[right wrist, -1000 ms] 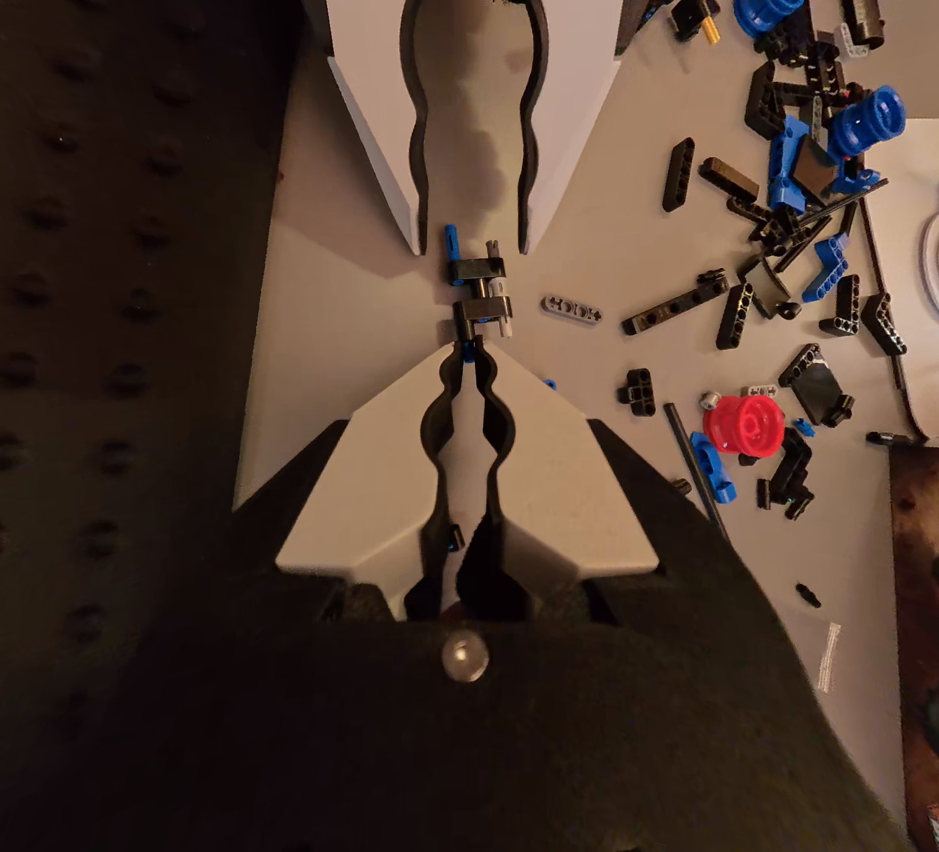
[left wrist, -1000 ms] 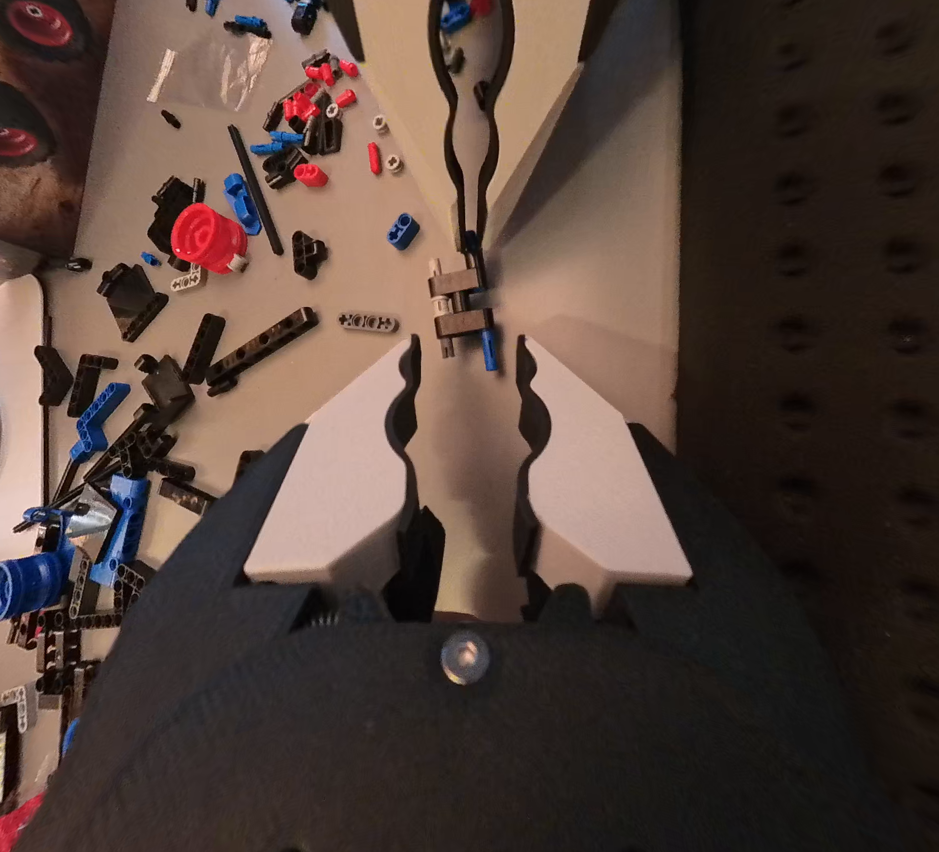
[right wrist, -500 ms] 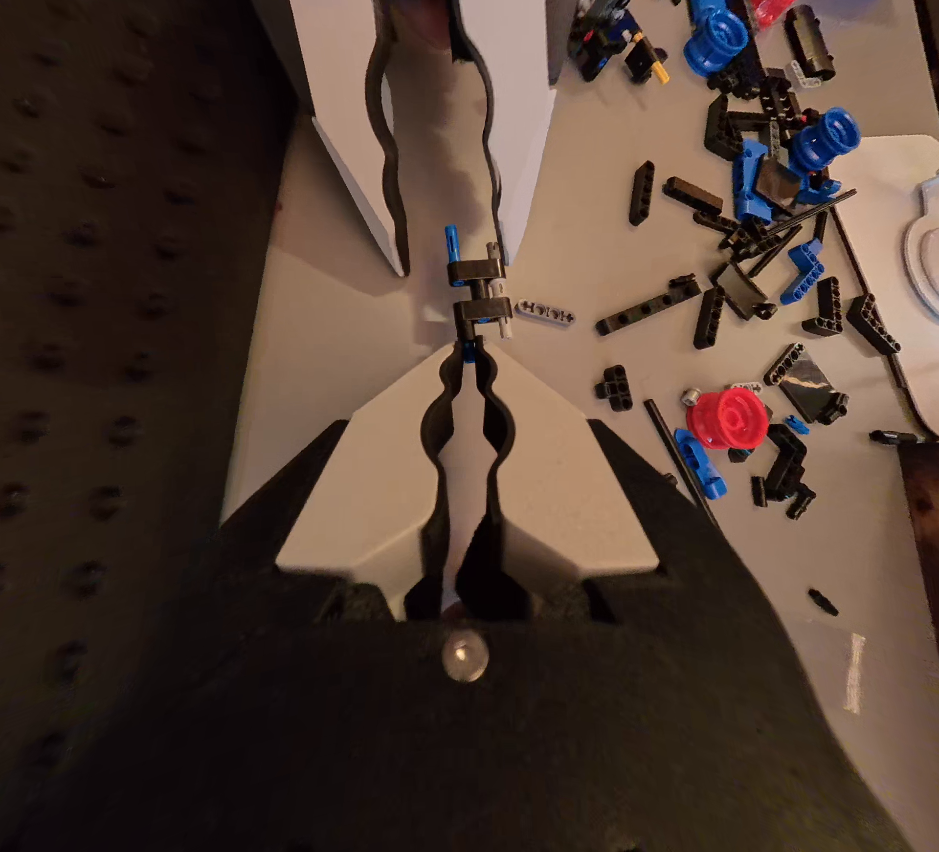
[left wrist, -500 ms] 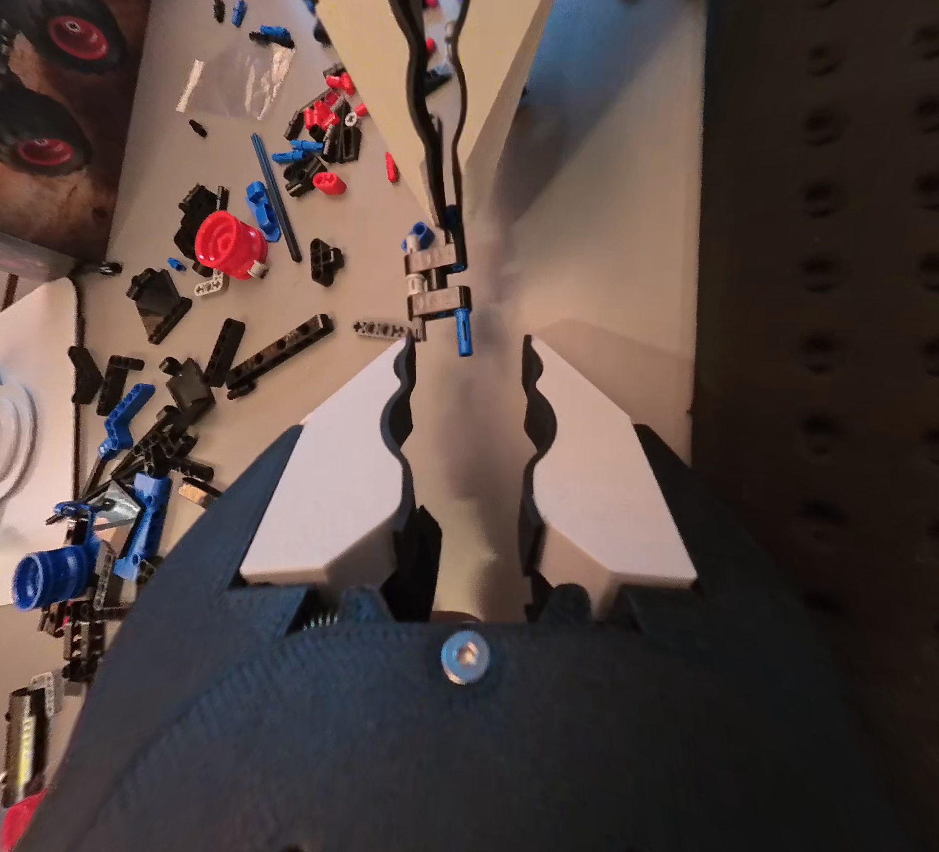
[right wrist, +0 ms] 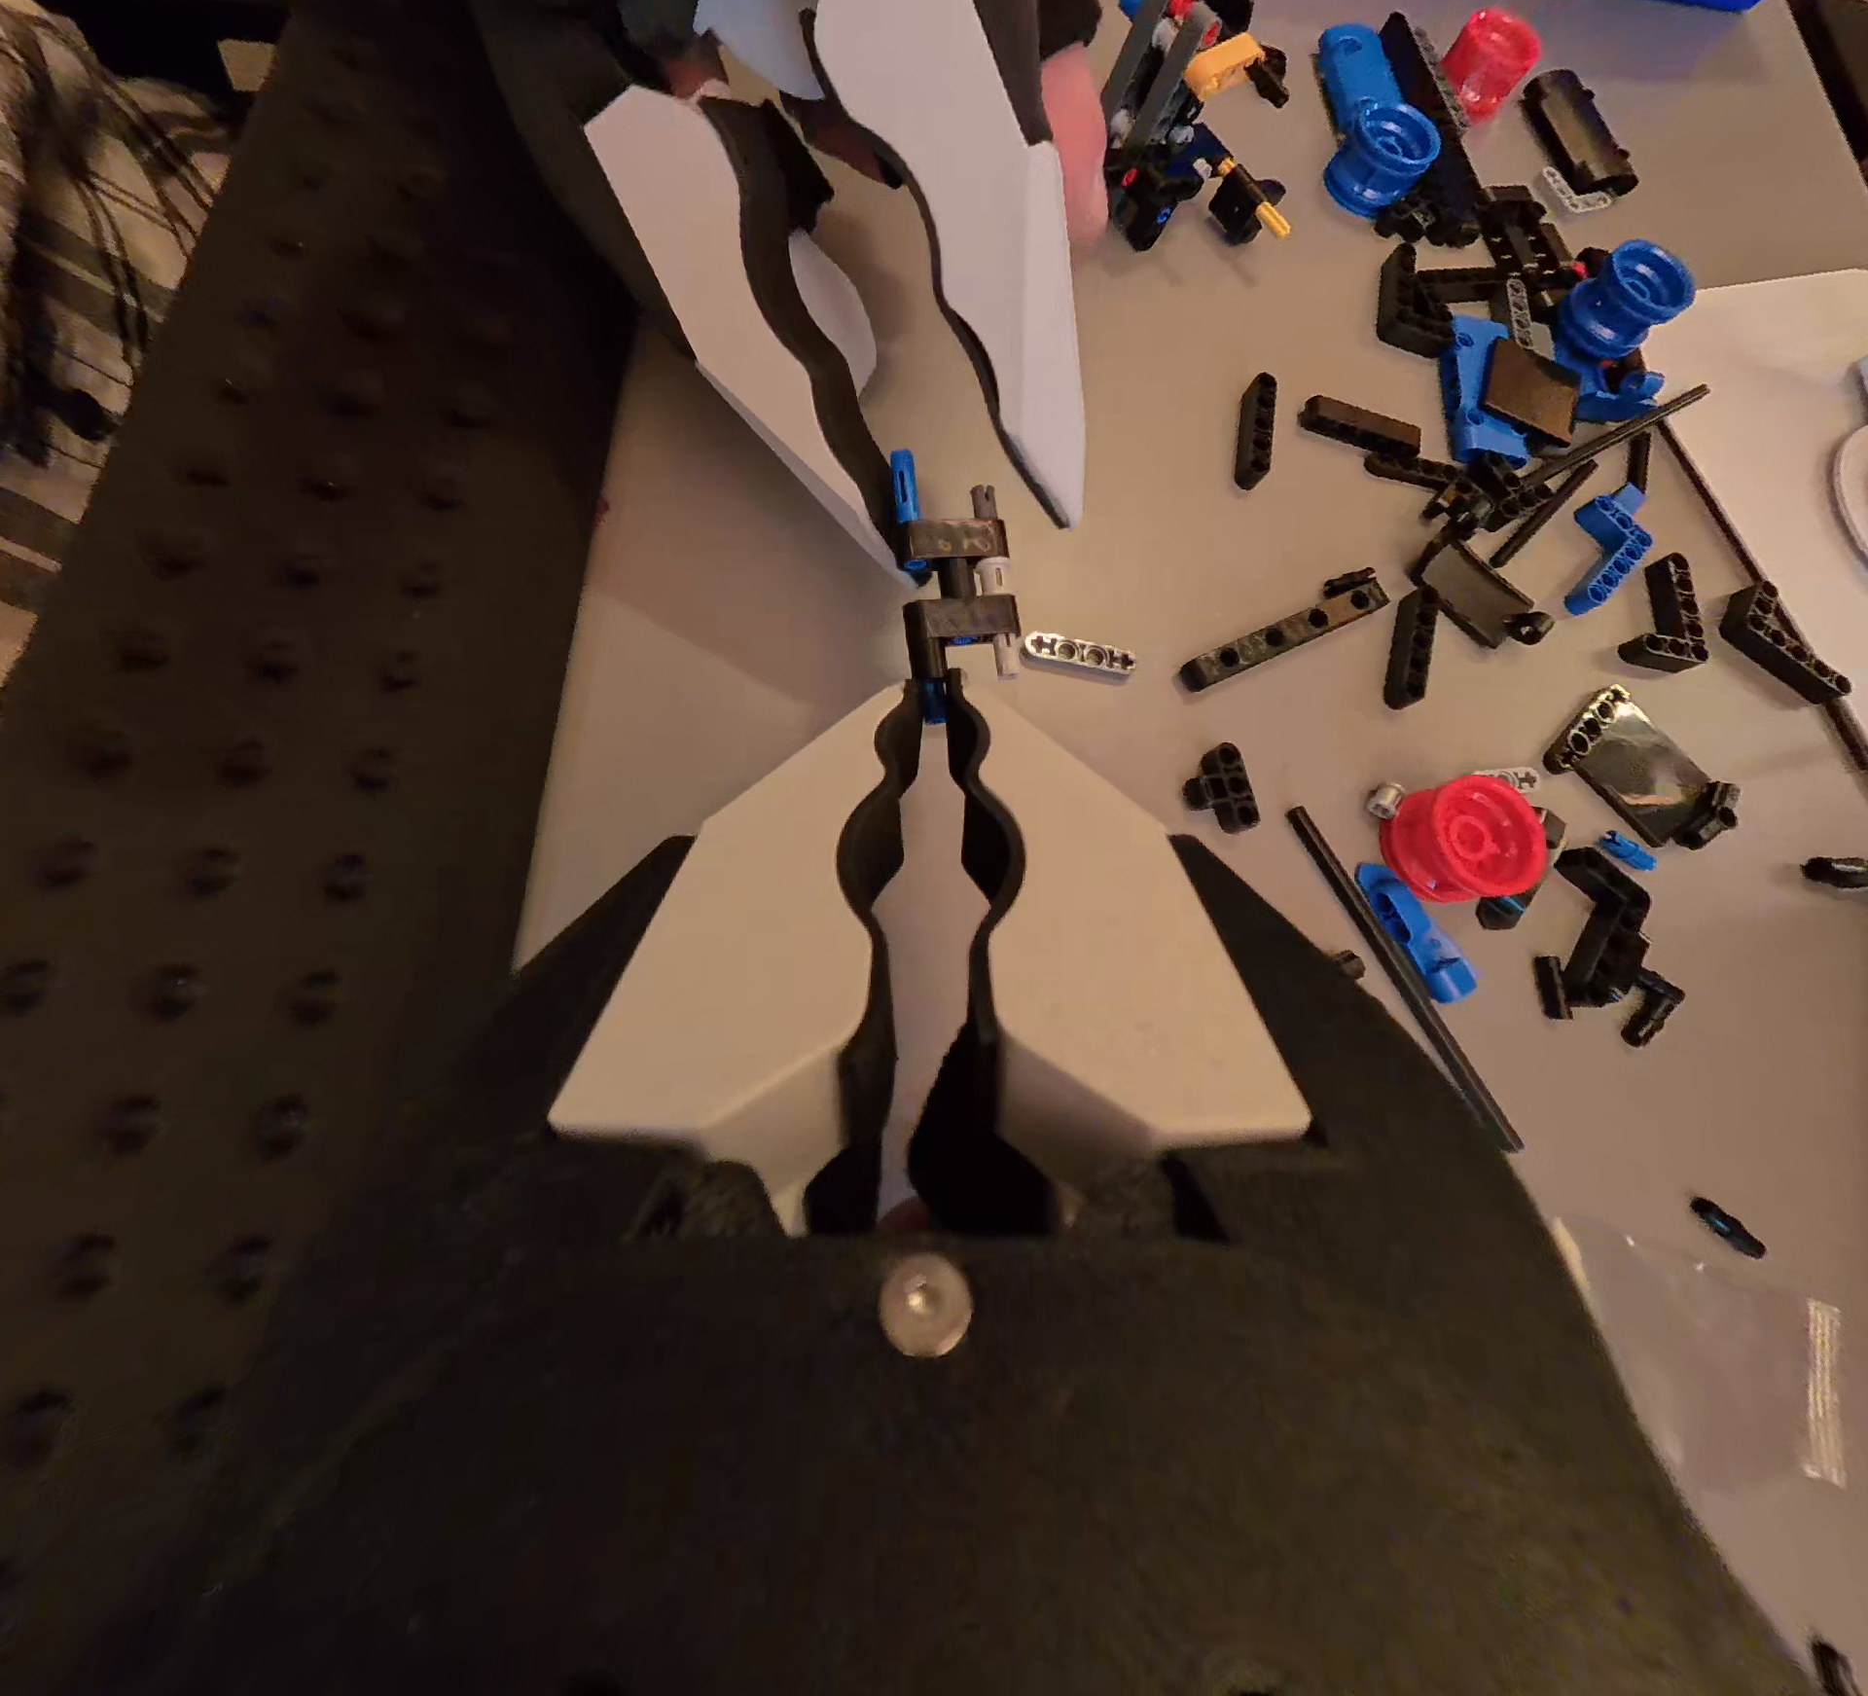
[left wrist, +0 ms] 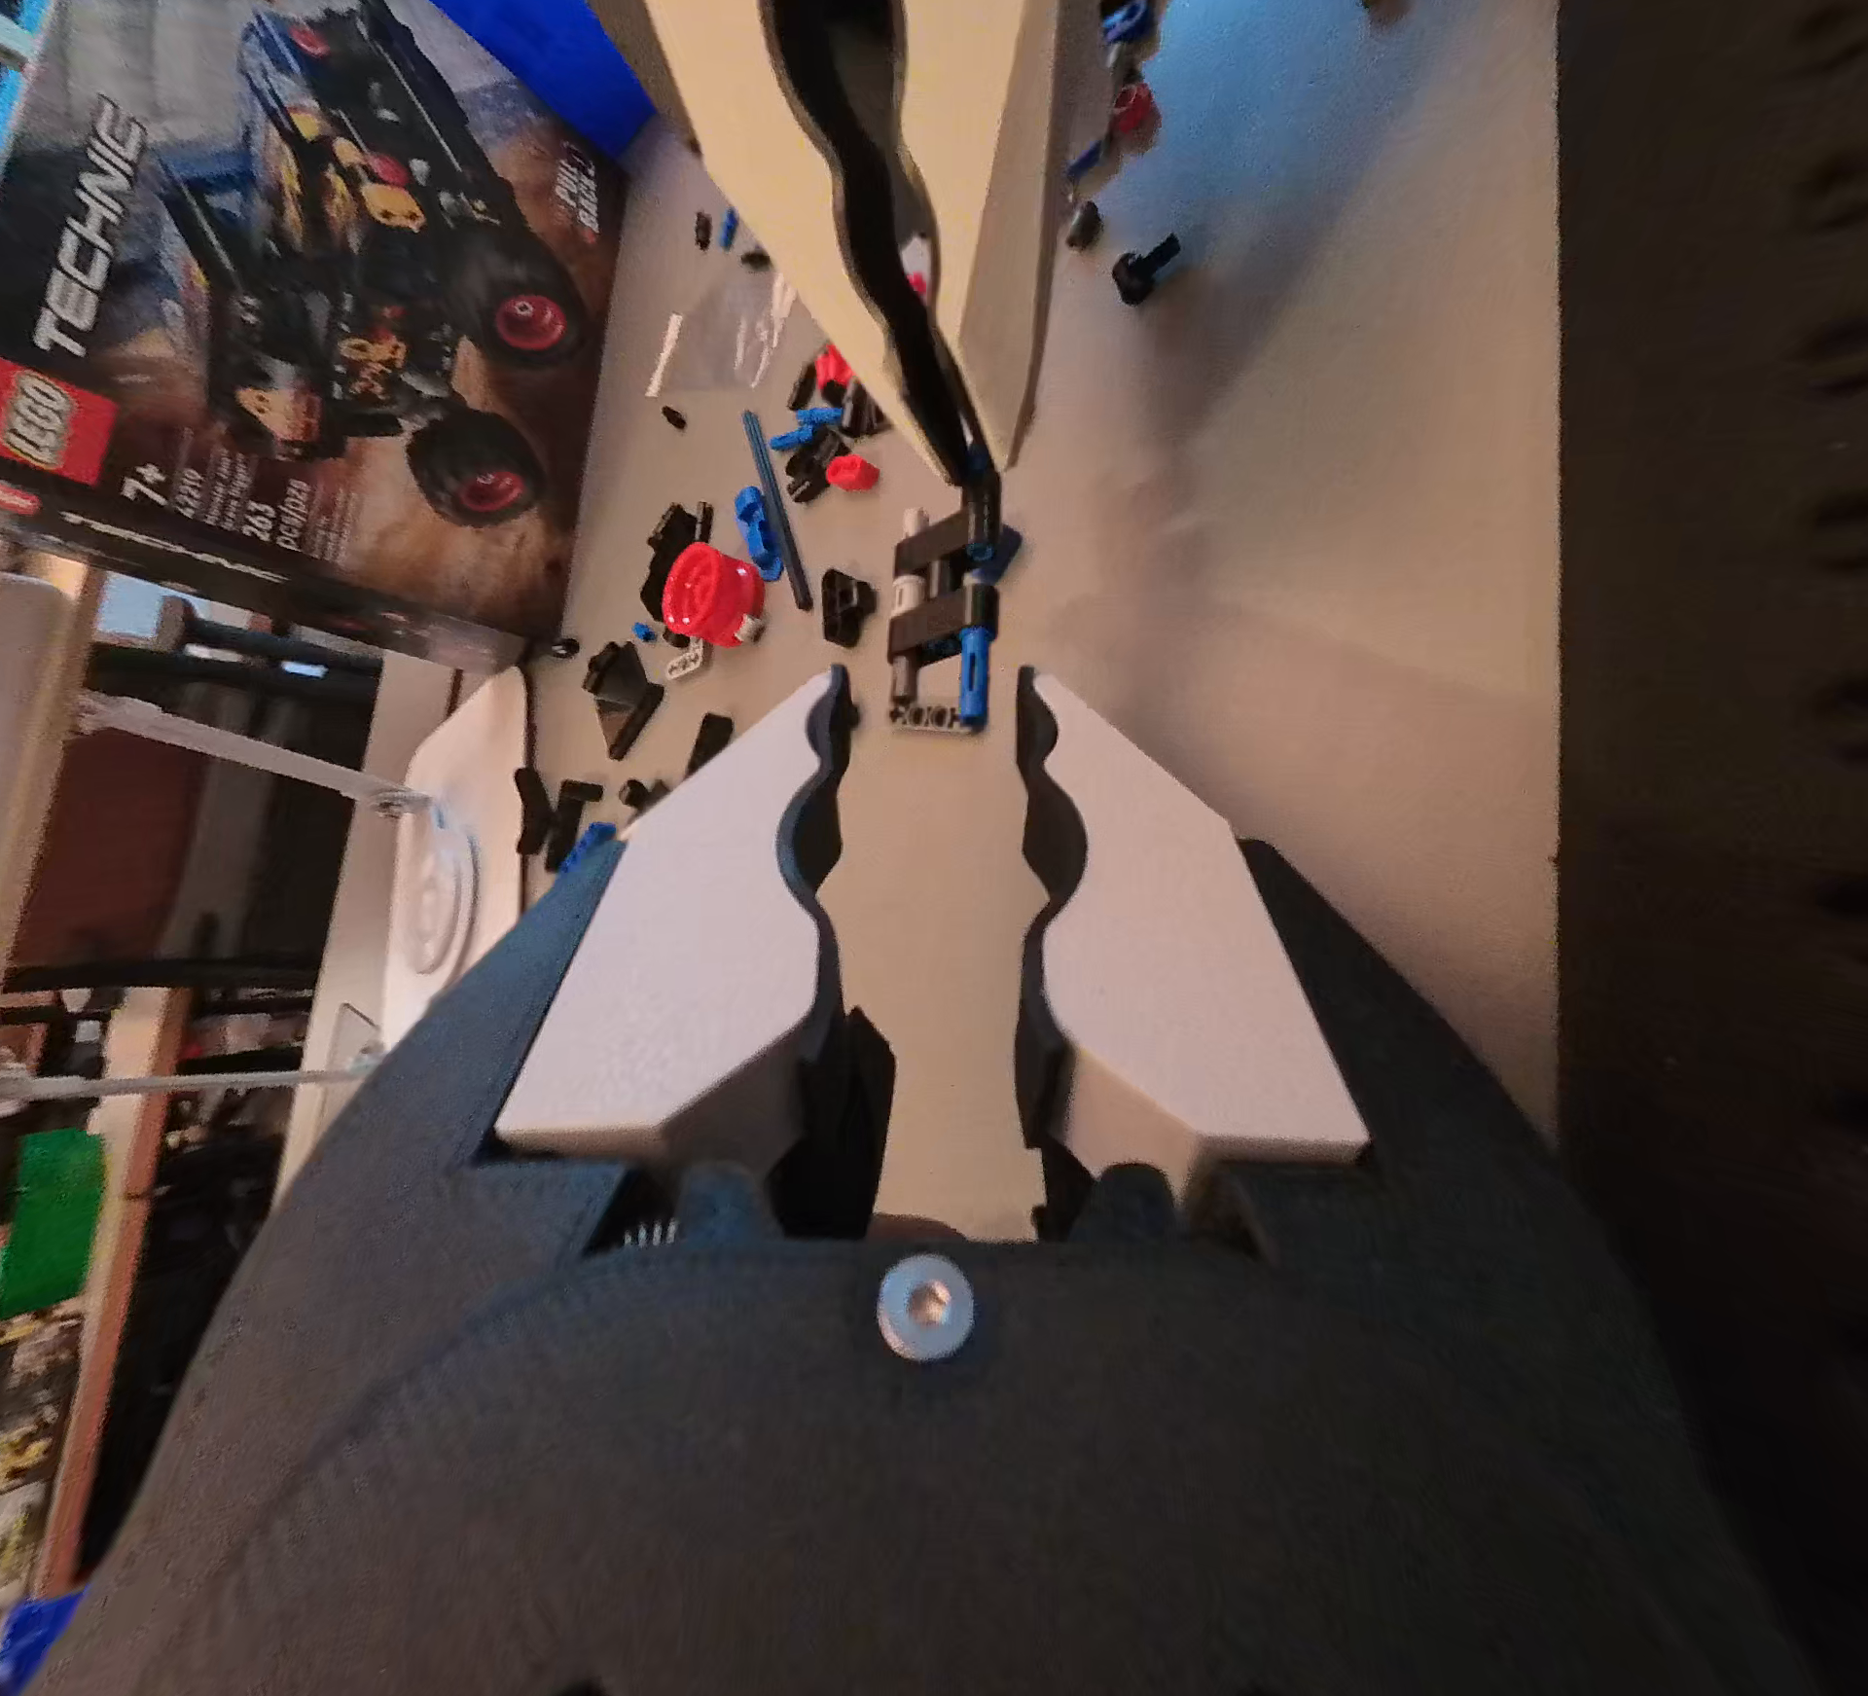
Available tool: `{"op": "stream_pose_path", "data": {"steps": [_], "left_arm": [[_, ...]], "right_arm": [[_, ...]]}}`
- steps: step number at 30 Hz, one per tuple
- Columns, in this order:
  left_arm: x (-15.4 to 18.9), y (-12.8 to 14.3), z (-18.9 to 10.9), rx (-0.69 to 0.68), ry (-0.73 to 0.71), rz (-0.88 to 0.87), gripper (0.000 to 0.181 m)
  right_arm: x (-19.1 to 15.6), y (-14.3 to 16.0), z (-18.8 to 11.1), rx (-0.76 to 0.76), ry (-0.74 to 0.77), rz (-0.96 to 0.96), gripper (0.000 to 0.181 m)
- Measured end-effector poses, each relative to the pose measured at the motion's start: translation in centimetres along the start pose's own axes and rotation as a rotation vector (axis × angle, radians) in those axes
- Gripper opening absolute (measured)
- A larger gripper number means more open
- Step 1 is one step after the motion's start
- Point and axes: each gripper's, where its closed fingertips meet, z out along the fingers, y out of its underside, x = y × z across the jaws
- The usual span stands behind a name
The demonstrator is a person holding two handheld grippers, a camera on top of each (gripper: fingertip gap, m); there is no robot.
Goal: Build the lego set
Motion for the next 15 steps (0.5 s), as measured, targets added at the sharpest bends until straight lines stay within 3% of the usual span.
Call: {"op": "stream_pose_path", "data": {"steps": [4, 7, 11, 15], "left_arm": [[-0.1, -0.6, -0.2, 0.024, -0.024, 0.046, 0.015], [-0.2, -0.1, 0.0, 0.005, -0.008, -0.019, 0.004], [-0.3, -0.5, 0.0, 0.032, 0.040, -0.157, 0.004], [-0.1, -0.8, 0.0, 0.053, 0.099, -0.277, 0.004]], "right_arm": [[0.1, -0.2, -0.1, 0.006, -0.005, 0.000, 0.001], [0.6, -0.4, -0.3, 0.031, 0.026, -0.003, 0.003], [1.5, -0.9, -0.7, 0.045, 0.104, -0.073, 0.010], [1.5, -1.2, -0.9, 0.046, 0.131, -0.131, 0.003]]}}
